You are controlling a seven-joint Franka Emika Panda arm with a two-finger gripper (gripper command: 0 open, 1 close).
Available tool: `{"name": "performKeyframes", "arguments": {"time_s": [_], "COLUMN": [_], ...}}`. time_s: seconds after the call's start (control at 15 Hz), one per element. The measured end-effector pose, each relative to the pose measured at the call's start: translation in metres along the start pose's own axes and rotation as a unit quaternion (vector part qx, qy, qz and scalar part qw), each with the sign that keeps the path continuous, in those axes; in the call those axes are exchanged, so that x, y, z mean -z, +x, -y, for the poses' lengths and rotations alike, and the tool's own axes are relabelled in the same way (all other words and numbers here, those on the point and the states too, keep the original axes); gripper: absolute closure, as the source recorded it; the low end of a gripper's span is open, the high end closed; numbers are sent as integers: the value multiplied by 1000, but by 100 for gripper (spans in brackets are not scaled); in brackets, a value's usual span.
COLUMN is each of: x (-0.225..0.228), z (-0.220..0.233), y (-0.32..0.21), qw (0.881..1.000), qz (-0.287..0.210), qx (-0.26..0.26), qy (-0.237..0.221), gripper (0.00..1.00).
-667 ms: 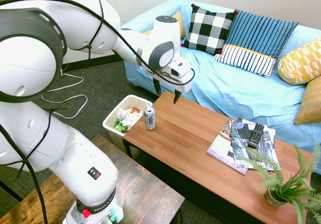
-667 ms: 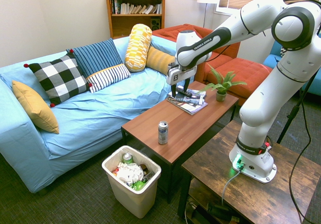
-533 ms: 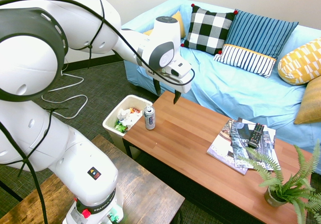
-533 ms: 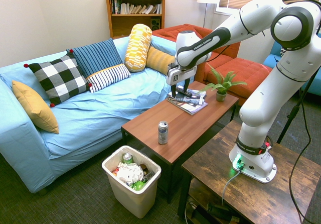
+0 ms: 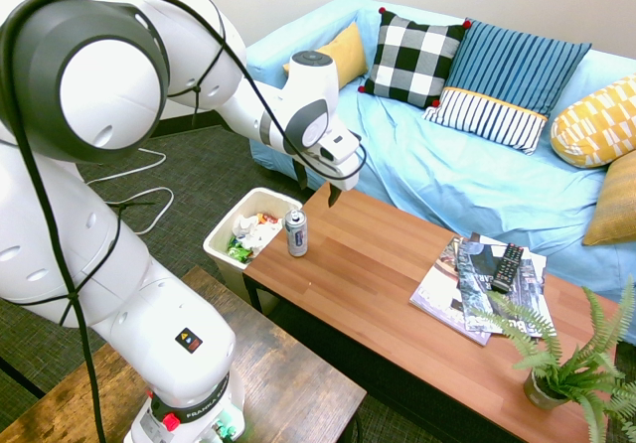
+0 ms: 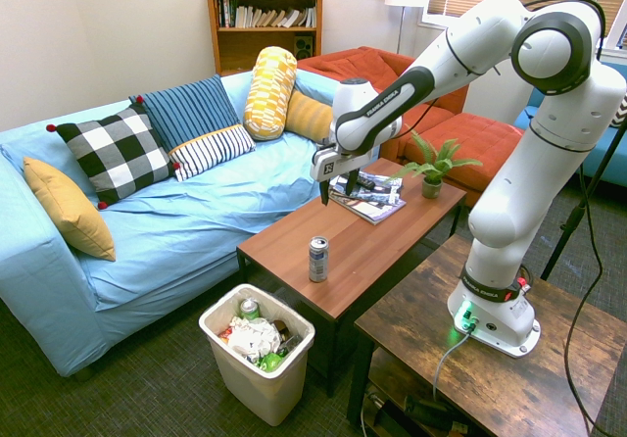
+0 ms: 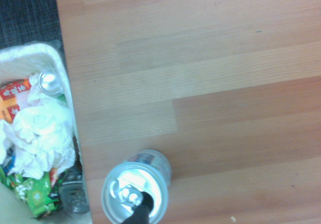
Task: Throw the can in the trash bin
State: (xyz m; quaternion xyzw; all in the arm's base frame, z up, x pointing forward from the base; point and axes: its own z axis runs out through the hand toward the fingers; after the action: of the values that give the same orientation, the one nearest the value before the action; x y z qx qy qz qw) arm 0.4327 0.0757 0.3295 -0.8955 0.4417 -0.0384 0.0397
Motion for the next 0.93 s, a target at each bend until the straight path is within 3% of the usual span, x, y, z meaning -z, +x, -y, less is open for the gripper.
{"name": "performKeyframes", "arguments": {"time_s": [0.6,0.93], "x": [-54,-98], "z": [22,23], "y": [-57,-60], "qw": [998,996], "qz": [-10,-23], "qx": [-52,-69], "qy": [-29,-56], "gripper": [0,0]}}
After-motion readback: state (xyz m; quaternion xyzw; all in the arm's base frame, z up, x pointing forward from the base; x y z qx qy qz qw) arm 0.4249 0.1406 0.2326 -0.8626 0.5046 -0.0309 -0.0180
